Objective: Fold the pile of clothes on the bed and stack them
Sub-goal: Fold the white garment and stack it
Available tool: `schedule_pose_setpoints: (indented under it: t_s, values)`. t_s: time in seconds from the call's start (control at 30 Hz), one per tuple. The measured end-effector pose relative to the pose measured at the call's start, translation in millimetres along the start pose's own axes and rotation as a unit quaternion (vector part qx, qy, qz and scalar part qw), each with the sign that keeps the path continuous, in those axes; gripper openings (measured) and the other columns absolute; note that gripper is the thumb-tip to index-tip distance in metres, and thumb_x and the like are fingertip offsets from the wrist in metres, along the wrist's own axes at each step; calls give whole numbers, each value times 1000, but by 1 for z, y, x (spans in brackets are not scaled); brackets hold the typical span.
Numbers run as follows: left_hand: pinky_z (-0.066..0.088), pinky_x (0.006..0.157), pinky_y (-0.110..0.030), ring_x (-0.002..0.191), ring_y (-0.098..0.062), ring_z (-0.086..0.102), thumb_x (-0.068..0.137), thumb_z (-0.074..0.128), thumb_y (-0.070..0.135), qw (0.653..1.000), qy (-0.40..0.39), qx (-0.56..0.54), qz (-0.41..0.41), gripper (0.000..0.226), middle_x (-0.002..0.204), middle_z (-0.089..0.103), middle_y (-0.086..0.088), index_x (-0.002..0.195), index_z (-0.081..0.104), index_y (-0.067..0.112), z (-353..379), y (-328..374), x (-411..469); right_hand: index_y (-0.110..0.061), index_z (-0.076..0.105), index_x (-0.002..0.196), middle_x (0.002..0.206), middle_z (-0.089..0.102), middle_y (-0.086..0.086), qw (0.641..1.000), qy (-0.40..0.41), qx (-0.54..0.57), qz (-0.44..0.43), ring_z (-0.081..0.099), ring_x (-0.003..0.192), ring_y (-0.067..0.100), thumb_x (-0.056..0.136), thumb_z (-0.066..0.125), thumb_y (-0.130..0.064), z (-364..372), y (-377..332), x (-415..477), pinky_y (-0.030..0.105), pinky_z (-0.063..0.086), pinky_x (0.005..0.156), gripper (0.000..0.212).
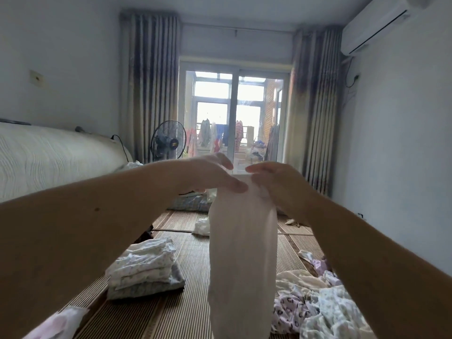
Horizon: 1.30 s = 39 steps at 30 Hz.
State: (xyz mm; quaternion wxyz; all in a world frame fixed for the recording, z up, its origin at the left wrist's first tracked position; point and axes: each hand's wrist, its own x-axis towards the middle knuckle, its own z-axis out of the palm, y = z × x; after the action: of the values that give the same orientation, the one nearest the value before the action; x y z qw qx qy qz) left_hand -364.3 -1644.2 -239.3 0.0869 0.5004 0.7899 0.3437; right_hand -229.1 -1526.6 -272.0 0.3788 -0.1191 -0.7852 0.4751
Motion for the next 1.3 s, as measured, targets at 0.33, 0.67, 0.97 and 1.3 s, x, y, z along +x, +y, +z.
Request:
schedule_pose_setpoints:
  t_s: [0.33, 0.67, 0.97, 1.3]
  values:
    - [35, 50, -21, 60, -9, 45, 82, 71, 36, 995, -78, -21, 64, 16, 73, 57, 5, 87, 67, 22, -4, -29, 19, -19, 71, 108, 100, 71, -1, 982, -100, -156, -26, 70, 82, 11, 77, 76, -17, -28, -7, 18, 29, 59, 77, 32]
    - [45, 51, -20, 64, -16, 59, 87, 66, 22, 988, 155, 21, -4, 21, 77, 65, -6, 101, 63, 6, 26, -43, 100, -1, 65, 107, 103, 67, 16, 896, -1, -443, -41, 64, 96, 30, 92, 56, -18, 10, 40, 98, 39, 51, 89, 25]
    - [40, 69, -16, 82, -14, 46, 93, 55, 19, 939, 272, 172, 122, 22, 82, 50, 3, 74, 47, 26, 11, -49, 140, -10, 66, 102, 98, 65, 9, 883, 144, -420, -150, 58, 89, 21, 88, 52, -10, 11, 62, 149, 25, 38, 72, 20]
    - [43, 58, -18, 69, -10, 58, 83, 69, 34, 997, 4, 75, -10, 15, 71, 59, 11, 79, 64, 20, 166, -193, 10, -27, 64, 92, 81, 65, -6, 932, -124, -339, 35, 57, 64, 6, 87, 60, -22, 62, 220, -43, 18, 41, 51, 8]
